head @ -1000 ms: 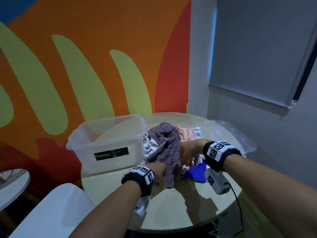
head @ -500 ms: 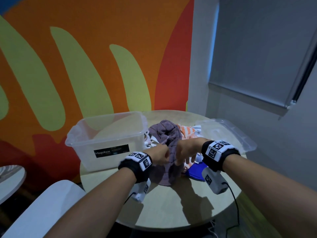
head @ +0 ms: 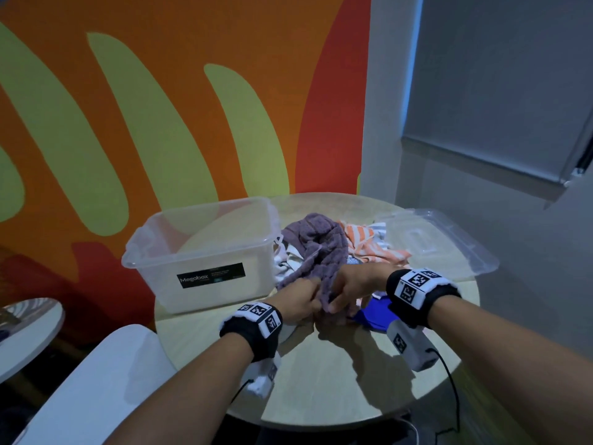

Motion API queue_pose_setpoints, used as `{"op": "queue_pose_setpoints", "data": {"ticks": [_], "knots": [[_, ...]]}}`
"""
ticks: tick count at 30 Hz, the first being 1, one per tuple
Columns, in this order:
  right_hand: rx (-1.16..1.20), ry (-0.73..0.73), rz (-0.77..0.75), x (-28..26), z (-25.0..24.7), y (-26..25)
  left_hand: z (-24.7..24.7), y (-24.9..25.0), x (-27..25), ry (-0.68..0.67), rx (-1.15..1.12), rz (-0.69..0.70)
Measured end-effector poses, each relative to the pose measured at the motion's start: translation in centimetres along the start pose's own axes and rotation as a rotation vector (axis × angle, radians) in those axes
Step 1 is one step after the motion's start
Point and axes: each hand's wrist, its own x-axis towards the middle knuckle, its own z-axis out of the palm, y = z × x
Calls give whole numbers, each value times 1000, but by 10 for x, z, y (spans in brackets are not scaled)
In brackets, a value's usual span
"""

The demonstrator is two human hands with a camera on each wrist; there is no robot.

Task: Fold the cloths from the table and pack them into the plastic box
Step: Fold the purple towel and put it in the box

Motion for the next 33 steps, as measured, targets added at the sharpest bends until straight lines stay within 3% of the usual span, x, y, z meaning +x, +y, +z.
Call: {"op": "queue_pose_setpoints", "data": {"ticks": [5,8,13,17,23,26,29,33], "knots": [[181,443,-231,-8,-31,-3,-72,33,15,272,-101,78],[296,689,-253,-27,-71,-2,-122,49,21,352,-94,124],[278,945,-190,-74,-131,0,-192,62,24,539,-128,178],[386,981,-233,-94,-160,-3,-235,67,18,709,-256,207],[657,994,-460,-122,-190,-39,-299,88,2,868,-303,202],[434,987,-419,-125,-193,-38,-323,87,-6,947,-243,196],[401,1104,-309,-126,-196,-15,-335,65,-12,1022,-198,115],[578,1037,-395,-126,-189,-7,-313,35,-6,934,-209,-71]]}}
